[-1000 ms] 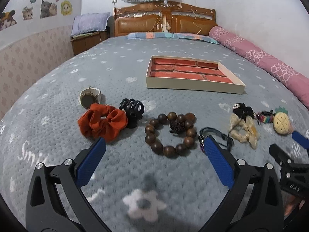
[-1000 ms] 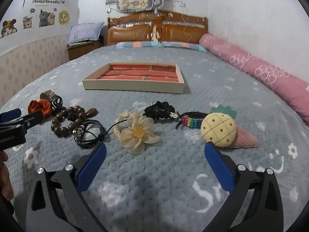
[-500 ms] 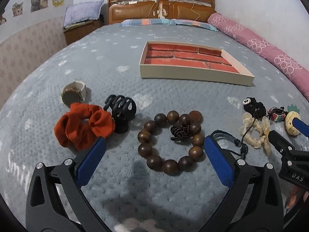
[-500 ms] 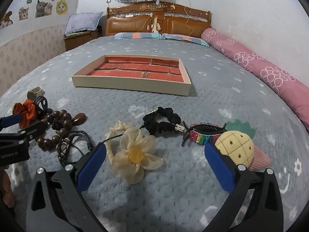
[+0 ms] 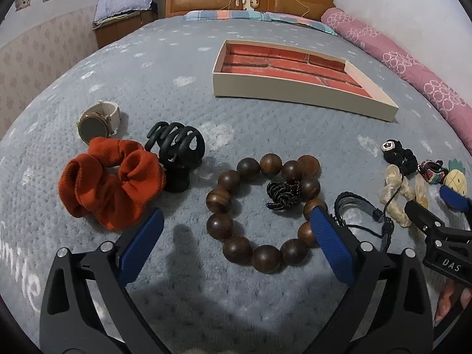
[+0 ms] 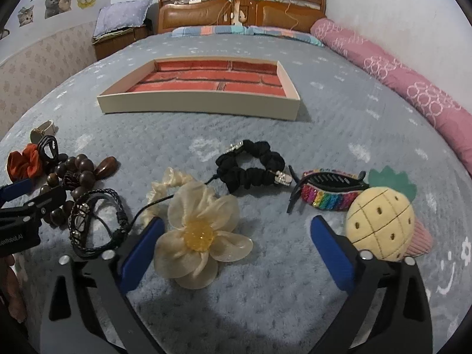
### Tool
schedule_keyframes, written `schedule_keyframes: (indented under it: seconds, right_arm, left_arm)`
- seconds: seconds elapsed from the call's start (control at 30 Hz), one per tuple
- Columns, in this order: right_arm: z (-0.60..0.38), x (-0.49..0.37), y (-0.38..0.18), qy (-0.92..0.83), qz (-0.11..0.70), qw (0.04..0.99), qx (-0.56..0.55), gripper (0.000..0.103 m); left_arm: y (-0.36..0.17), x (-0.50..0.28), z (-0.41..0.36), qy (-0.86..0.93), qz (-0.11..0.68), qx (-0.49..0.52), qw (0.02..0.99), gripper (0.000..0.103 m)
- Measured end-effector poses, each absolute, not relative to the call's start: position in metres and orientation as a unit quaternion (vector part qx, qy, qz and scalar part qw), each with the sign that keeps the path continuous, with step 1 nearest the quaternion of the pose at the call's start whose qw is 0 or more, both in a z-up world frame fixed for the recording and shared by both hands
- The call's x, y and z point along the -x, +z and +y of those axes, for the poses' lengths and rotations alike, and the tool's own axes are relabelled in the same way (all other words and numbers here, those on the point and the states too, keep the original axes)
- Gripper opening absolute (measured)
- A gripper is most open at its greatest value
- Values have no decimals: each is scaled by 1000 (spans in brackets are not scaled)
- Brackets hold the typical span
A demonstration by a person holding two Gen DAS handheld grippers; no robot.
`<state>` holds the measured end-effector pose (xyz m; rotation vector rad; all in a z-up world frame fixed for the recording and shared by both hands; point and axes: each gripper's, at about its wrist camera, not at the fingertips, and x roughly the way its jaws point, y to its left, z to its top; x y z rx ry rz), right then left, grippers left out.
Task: Organize jewelry
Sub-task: 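Close the right gripper on the cream flower clip while the left grips the wooden bead bracelet, then carry the flower clip in the right gripper while the left carries the bracelet to the tray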
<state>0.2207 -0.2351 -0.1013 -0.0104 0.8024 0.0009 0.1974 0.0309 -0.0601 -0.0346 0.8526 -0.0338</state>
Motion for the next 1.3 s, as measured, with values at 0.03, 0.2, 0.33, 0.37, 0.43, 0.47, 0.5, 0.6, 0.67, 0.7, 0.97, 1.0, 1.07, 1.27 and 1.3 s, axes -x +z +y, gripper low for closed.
schedule_keyframes:
  seconds: [0.03, 0.2, 0.33, 0.37, 0.43, 0.47, 0.5, 0.6, 0.67, 0.7, 0.97, 1.0, 1.07, 1.27, 1.3]
  right_arm:
    - [-237, -223, -104, 3, 397, 918, 0, 89]
    - [-241, -229, -111, 11, 415, 910, -22, 83]
    - [-240, -231, -112, 13, 420, 907, -25, 76]
    - [-240, -232, -112, 15, 421, 906, -25, 74]
    - [-238, -233, -112, 19, 423, 906, -25, 68]
    - [-238, -234, -112, 20, 423, 906, -26, 67]
    - [-238, -234, -112, 23, 423, 906, -27, 63]
    - [-237, -232, -111, 32, 420, 906, -26, 53]
    - [-237, -232, -111, 40, 420, 906, -29, 49]
    - [-238, -232, -111, 43, 420, 906, -32, 46]
    - [-244, -230, -110, 48, 415, 907, -47, 34]
    - [-244, -230, -110, 49, 413, 908, -48, 33]
    - [-246, -229, -110, 51, 413, 908, -51, 32]
    - [-250, -228, -108, 56, 411, 908, -59, 31]
    - [-250, -227, -107, 57, 410, 909, -58, 31]
  left_arm:
    - [-61, -199, 32, -16, 415, 19, 910, 93]
    - [-69, -212, 38, -24, 435, 41, 899, 84]
    - [-69, -213, 36, -29, 435, 39, 899, 83]
    - [-69, -213, 35, -32, 434, 37, 900, 81]
    - [-69, -213, 32, -36, 434, 30, 900, 74]
    - [-68, -214, 31, -38, 435, 26, 899, 69]
    - [-69, -214, 29, -39, 435, 23, 899, 64]
    - [-68, -213, 27, -43, 438, 10, 898, 54]
    - [-67, -212, 28, -42, 440, -3, 897, 47]
    - [-67, -212, 30, -42, 441, -3, 897, 45]
    - [-69, -210, 33, -48, 439, -6, 897, 36]
    - [-69, -210, 34, -48, 439, -4, 897, 33]
    - [-69, -211, 38, -42, 439, 3, 898, 25]
    - [-68, -212, 42, -41, 434, 10, 900, 18]
    - [-68, -212, 42, -42, 434, 12, 900, 18]
